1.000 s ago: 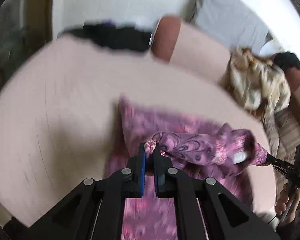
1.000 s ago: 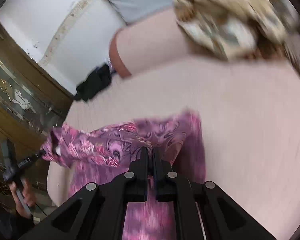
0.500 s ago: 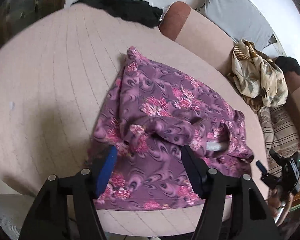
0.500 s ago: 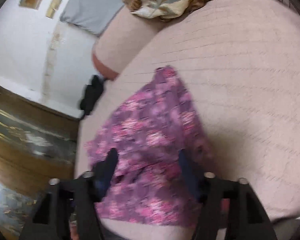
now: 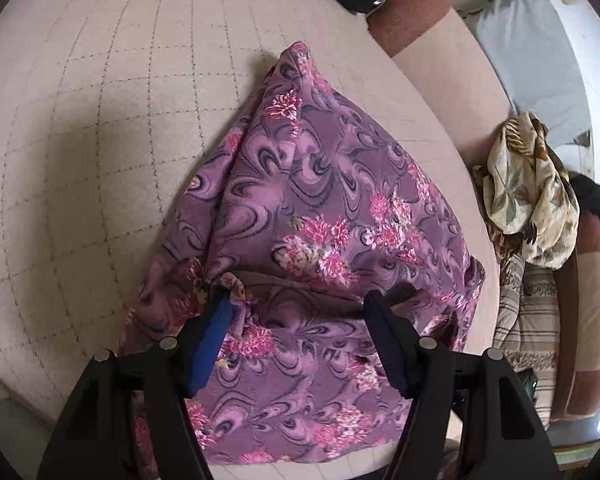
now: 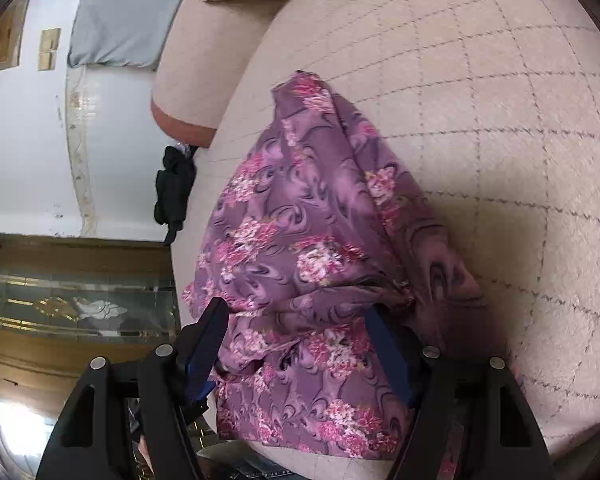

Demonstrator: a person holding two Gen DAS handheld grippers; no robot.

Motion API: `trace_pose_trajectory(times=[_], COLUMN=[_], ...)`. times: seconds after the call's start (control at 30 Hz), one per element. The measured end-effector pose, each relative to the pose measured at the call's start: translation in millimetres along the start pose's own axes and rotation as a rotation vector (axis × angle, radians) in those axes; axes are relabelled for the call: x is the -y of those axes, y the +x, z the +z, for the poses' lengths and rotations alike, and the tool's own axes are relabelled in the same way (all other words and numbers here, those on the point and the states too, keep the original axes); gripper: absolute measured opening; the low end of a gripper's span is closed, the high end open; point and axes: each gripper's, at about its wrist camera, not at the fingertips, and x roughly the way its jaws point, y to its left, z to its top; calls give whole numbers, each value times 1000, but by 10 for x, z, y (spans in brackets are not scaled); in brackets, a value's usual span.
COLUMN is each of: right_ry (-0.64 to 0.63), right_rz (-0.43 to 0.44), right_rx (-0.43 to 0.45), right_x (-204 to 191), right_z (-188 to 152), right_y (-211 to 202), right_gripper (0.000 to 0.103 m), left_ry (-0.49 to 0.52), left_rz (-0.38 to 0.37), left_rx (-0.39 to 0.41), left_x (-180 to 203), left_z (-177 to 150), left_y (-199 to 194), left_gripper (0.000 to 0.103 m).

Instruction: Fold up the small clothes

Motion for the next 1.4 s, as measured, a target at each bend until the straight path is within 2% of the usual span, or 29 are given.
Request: trace_pose_trajectory(times=[0.2,0.23,0.27,0.3,0.33,0.37,0.4,0.43,0.47,0.53,0.6,0.63,0.67,0.73,0.77,0.83,0.9,0.93,0.97,1.1,1.17,1.23,1.3,1.33,1.37,1.4], right_ry=[3,-11,-27,-45,-66,-86,-84,-82,-83,-93,-186,-226,-261,-289,-261,-228,-235,-238,-237,-207,-223,-262,-277,-273,-258,-247], right_rz=[-5,-21,-44,-73,-110,-149,-147,-145,-148,-130,-118,-129,-149,-219,-264,-248,-211,-191,-183,-170,-167,-181,-250,-285,-307,-298], right_rx=[-16,-15,-17,-19,-20,-20,-18,-15,-10,14,66,85,99,84,37,45,78,93,104,68,57,47,36,31,27,30], right_x=[17,10,8,1,-4,3,19,29,26,-22,-206,-263,-296,-230,-146,-93,-139,-147,-137,-49,-96,-154,-164,-141,-95,-72], right_z=[145,143,143,143,140,128,117,102,86,11,-125,-184,-245,-323,-325,-328,-352,-374,-401,-423,-384,-365,-326,-307,-294,-283], right_y=[168,167,173,180,195,198,187,166,143,1,-242,-322,-378,-342,-258,-275,-380,-430,-459,-403,-311,-197,-82,-28,5,-5], right_gripper=[72,65,51,41,26,21,19,15,14,13,13,14,15,18,18,19,44,64,70,69,61,52,29,15,13,12], left_ry=[30,35,54,75,86,101,125,143,149,145,131,111,92,27,-1,-2,8,7,-1,25,46,68,64,66,86,80], left_rz=[48,67,124,172,186,195,216,224,219,160,126,141,164,167,125,71,15,3,3,-10,-25,1,71,92,124,110], left_rx=[44,52,64,71,76,83,90,94,96,124,146,146,126,66,53,85,108,109,107,64,34,1,-11,11,39,32], left_x=[97,107,124,137,136,149,174,192,197,162,69,-4,-97,-233,-275,-255,-227,-228,-234,-113,-37,52,70,70,74,58], left_z=[38,44,38,25,14,-7,-36,-66,-112,-211,-397,-468,-533,-550,-537,-531,-560,-578,-597,-642,-671,-669,-593,-572,-538,-526], left_y=[33,41,48,53,49,39,22,-3,-65,-259,-435,-444,-399,-276,-271,-392,-513,-547,-544,-432,-337,-176,21,56,62,51], left_gripper=[66,57,41,34,30,25,21,10,9,8,7,0,0,0,0,1,16,42,61,61,61,61,44,21,6,6])
